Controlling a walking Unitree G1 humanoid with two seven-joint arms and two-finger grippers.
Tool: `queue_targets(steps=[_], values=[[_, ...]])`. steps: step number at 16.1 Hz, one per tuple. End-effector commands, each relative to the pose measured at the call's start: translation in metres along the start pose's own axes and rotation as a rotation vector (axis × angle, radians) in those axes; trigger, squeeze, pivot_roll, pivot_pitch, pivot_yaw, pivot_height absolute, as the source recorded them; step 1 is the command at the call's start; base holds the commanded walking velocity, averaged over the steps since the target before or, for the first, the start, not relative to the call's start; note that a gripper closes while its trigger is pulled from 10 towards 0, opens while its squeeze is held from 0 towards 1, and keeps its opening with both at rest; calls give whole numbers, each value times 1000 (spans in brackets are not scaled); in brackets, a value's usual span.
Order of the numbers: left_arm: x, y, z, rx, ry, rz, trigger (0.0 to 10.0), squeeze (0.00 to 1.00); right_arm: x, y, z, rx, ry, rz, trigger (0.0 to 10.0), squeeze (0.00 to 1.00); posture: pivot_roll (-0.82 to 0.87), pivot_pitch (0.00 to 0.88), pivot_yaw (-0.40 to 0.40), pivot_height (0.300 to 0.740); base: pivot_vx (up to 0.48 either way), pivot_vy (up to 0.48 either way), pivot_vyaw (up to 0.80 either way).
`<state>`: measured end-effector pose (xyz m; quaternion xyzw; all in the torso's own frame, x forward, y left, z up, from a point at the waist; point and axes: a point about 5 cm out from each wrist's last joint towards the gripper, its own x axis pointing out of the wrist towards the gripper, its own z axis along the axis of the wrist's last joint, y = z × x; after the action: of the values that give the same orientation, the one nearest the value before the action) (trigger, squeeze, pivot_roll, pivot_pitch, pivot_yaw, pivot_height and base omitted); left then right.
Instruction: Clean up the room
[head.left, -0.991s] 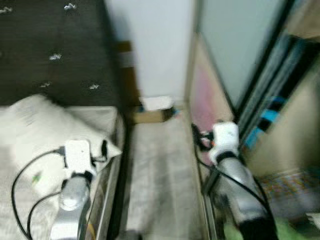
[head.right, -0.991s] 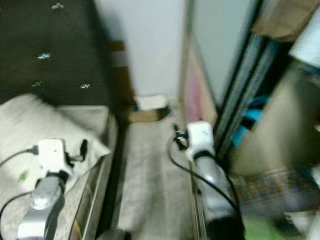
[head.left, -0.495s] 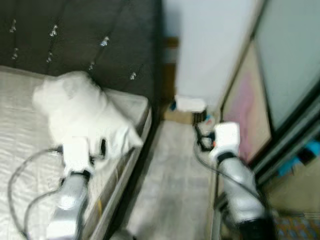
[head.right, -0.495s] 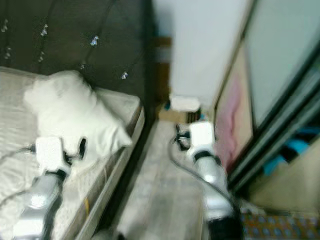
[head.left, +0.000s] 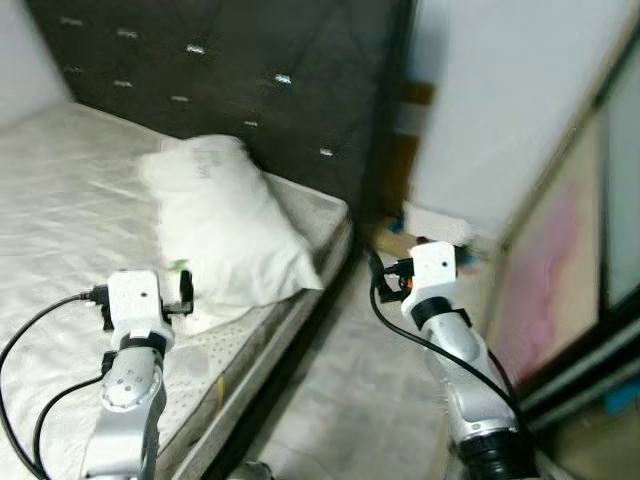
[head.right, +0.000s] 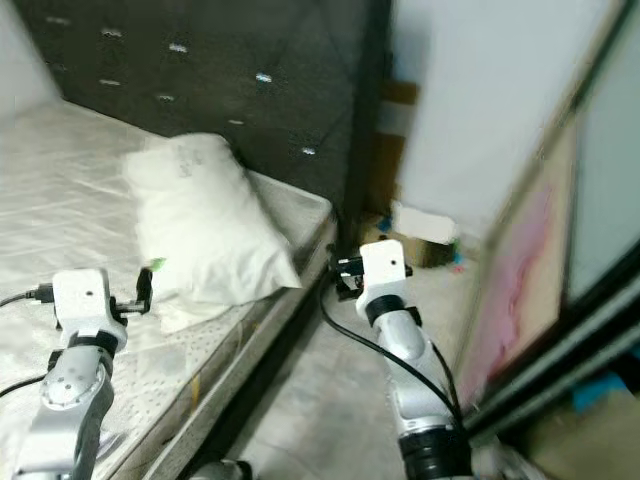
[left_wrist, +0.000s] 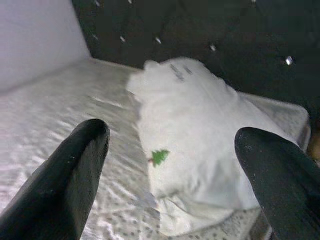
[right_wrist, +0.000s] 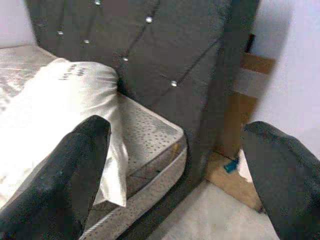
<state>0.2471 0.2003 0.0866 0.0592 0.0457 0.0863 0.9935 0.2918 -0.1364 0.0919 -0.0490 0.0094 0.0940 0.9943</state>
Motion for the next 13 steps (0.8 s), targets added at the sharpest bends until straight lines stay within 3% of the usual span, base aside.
queue_targets(steps=[1,13], values=[[0,-2,-1,5,-2,-26,10000,0,0,-3,-1,6,6,-8,10000,0,68,8,-30,740,0,0,769],[0,-6,-2,-30,-5,-41,10000,0,1,-1,0,-1,-4,19,10000,0,64,0,-33,740,0,0,766]])
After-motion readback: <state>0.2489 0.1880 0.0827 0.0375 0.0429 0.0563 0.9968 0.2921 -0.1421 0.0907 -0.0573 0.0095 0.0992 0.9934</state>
